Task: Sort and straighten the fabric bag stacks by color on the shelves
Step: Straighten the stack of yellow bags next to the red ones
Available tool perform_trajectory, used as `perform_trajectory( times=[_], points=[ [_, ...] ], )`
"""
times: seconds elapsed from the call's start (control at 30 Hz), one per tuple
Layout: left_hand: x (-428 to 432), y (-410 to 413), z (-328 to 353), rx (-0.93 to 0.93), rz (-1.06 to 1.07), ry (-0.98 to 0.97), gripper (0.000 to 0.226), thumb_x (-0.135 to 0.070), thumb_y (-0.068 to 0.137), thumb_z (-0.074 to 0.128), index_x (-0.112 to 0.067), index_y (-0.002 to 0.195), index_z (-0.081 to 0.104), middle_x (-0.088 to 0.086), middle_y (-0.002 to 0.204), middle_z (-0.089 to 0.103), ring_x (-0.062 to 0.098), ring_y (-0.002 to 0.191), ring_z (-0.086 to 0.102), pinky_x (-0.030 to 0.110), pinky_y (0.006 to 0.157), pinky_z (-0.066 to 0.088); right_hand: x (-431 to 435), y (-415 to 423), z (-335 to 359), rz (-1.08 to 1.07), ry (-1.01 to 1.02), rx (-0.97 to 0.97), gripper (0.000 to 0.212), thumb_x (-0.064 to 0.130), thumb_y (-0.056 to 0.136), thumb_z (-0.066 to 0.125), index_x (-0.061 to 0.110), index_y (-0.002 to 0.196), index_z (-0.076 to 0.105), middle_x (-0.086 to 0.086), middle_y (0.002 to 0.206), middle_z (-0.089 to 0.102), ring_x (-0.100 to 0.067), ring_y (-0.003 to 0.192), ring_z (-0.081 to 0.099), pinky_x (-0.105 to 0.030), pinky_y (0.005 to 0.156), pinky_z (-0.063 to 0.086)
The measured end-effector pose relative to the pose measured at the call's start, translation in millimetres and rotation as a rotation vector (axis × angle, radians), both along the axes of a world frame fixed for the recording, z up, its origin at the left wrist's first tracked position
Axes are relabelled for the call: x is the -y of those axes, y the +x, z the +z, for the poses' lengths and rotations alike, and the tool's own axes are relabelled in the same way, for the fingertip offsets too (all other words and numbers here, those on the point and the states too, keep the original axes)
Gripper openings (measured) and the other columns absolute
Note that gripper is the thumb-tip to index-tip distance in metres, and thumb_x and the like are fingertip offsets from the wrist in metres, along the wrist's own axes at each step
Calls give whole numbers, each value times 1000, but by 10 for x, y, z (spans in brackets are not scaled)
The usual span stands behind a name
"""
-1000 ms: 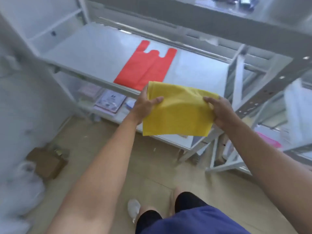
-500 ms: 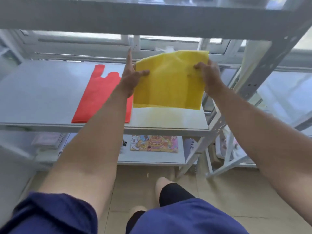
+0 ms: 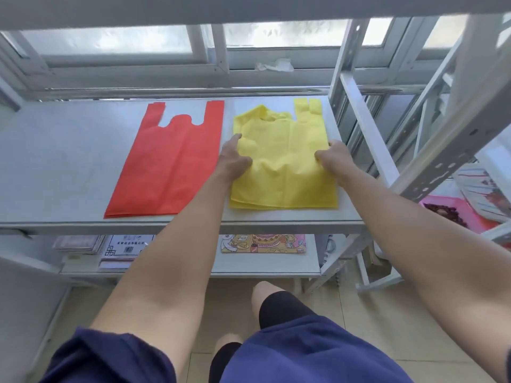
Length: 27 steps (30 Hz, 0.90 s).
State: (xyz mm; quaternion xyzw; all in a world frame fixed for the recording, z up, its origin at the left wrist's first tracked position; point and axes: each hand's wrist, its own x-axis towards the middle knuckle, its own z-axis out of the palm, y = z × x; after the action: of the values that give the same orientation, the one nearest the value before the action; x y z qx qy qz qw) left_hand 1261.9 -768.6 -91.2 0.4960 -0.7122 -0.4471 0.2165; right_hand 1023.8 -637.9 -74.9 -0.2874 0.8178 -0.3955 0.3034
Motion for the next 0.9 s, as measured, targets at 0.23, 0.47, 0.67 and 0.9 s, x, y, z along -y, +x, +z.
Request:
perform_trajectory(
  times=[0.23,0.47,0.67,0.9],
  points=[
    [40,-58,303,-316,-21,-197,81,3,84,61,-23,158,39,-4,163,39,6,149,34,19,121,28,-28,92,202,-59,-345,-204,62,17,89,56,15,151,49,-3,143,62,-20,127,61,-37,105,52],
    [50,90,46,-61,-49,16,69,11,80,58,-20,142,62,13,141,62,22,108,65,31,86,55,-183,163,112,-5,-193,-85,74,-1,89,47,27,157,36,8,123,60,-16,99,57,-30,83,46],
    [-44,-45,161,75,-82,29,63,-6,83,59,-27,142,60,-2,132,52,20,102,63,37,93,57,-143,77,24,55,-73,-131,84,-4,87,44,37,160,35,8,162,41,-16,137,49,-22,94,40],
    [124,-54,52,81,-117,-28,67,-4,85,58,-22,150,52,3,153,44,19,141,44,26,105,39,-106,57,2,130,-1,-239,63,0,92,48,24,149,54,-3,155,50,-22,135,53,-34,103,49]
  ],
)
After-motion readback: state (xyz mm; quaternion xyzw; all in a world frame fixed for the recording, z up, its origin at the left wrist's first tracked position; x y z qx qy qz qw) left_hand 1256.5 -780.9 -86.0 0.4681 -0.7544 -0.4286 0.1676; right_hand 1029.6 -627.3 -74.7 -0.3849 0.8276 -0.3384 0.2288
